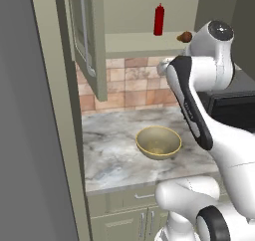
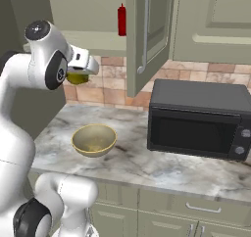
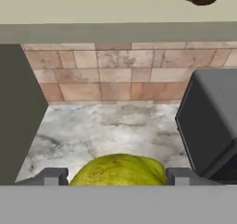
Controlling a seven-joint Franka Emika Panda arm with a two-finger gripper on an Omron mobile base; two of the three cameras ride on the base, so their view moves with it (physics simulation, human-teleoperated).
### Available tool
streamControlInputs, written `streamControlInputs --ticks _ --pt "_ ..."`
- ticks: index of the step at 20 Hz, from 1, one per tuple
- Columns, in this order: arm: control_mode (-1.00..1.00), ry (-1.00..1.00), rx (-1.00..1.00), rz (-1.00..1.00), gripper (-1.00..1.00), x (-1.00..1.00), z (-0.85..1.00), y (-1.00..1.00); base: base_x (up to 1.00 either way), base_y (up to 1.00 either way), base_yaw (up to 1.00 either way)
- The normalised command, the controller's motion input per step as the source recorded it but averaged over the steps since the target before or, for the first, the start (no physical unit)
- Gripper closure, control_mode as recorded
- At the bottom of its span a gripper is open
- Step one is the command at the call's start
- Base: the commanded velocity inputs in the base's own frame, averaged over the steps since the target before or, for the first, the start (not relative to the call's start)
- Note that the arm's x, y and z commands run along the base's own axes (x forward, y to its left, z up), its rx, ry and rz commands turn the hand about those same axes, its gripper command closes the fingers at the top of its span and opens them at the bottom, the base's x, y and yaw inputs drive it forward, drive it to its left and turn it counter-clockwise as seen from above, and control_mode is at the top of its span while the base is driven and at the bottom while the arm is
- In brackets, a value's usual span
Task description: Open the cabinet. Pick the pear and pear from the cabinet and place them into the bowl. Then close the cabinet.
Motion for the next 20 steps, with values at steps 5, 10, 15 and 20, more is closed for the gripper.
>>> streamControlInputs --ticks 5,10,15,20 --pt "-1.0 0.25 -0.02 0.0 1.0 -0.09 -0.87 0.17 0.0 0.0 0.0" --pt "-1.0 0.24 0.0 0.0 1.0 0.03 -0.69 0.0 0.0 0.0 0.0" --pt "-1.0 0.19 0.0 0.0 1.0 0.15 -0.64 0.0 0.0 0.0 0.0" --pt "-1.0 0.13 0.0 0.0 1.0 0.09 -0.67 0.0 0.0 0.0 0.0"
